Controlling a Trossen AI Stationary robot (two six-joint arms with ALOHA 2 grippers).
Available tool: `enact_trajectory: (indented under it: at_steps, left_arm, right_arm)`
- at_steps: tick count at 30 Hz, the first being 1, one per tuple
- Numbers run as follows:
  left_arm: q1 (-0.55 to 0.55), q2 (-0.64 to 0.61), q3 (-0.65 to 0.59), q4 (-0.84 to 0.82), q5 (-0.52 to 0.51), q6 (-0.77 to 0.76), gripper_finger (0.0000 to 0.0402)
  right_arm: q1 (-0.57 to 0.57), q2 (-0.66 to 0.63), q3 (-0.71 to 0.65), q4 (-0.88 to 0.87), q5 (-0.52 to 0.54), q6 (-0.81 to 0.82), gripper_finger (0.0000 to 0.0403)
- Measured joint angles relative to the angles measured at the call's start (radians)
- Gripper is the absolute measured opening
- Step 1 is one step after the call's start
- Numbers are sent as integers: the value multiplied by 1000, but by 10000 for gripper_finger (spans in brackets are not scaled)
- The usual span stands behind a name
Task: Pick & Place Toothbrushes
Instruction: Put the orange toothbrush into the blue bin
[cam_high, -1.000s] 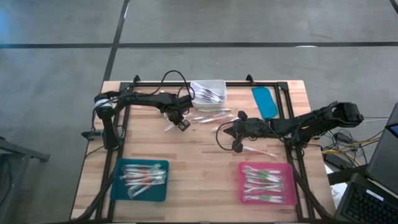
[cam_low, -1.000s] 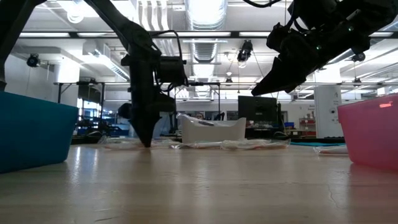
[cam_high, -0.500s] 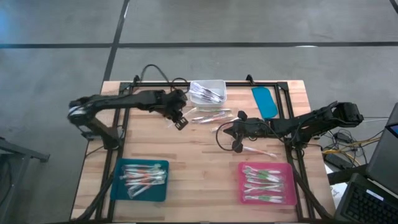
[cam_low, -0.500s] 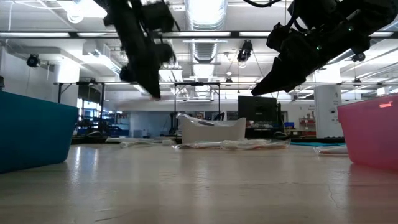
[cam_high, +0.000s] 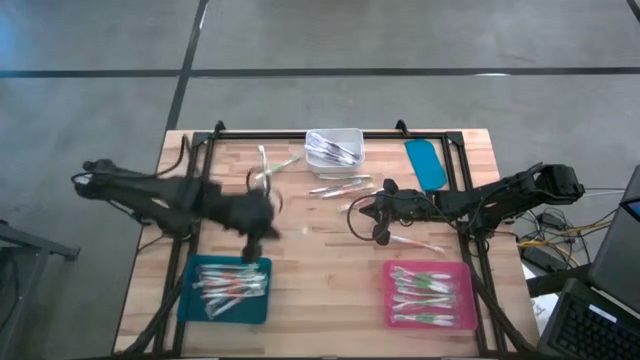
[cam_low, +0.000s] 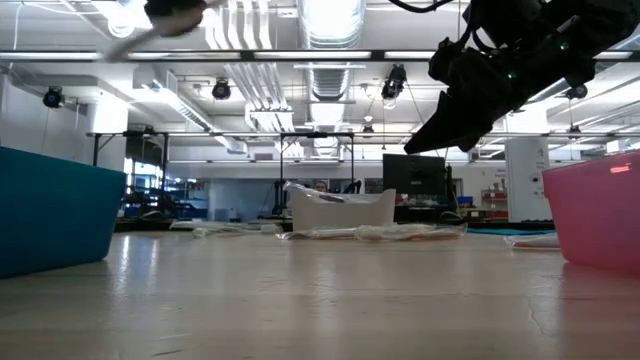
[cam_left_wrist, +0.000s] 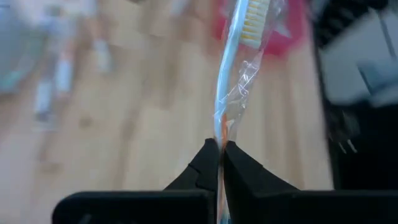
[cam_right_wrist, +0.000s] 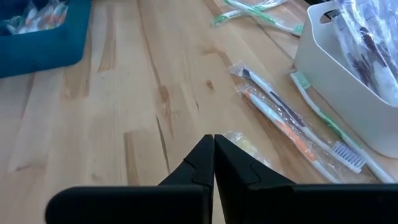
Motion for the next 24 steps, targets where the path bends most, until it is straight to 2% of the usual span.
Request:
enact_trajectory:
  at_steps: [3,6,11,16,21,24]
  left_arm:
    - [-170,3,-1,-40,-59,-36,10]
    - [-331,27,-2,-79,-169,-107,10]
    - [-525,92,-3,-154,-301,-275,12]
    - [-617,177,-3,-254,-312,-334,13]
    - [-642,250,-4,-324,-221,-428,13]
    - [-642,294,-5,-318,-206,-460,13]
  right_arm:
    - [0,0,0,0,0,12,8]
    - [0,0,0,1,1,28,8]
    - [0,0,0,1,3,54,8]
    - [0,0,0,1,3,56,8]
    - [0,0,0,1,3,56,8]
    - [0,0,0,1,3,56,8]
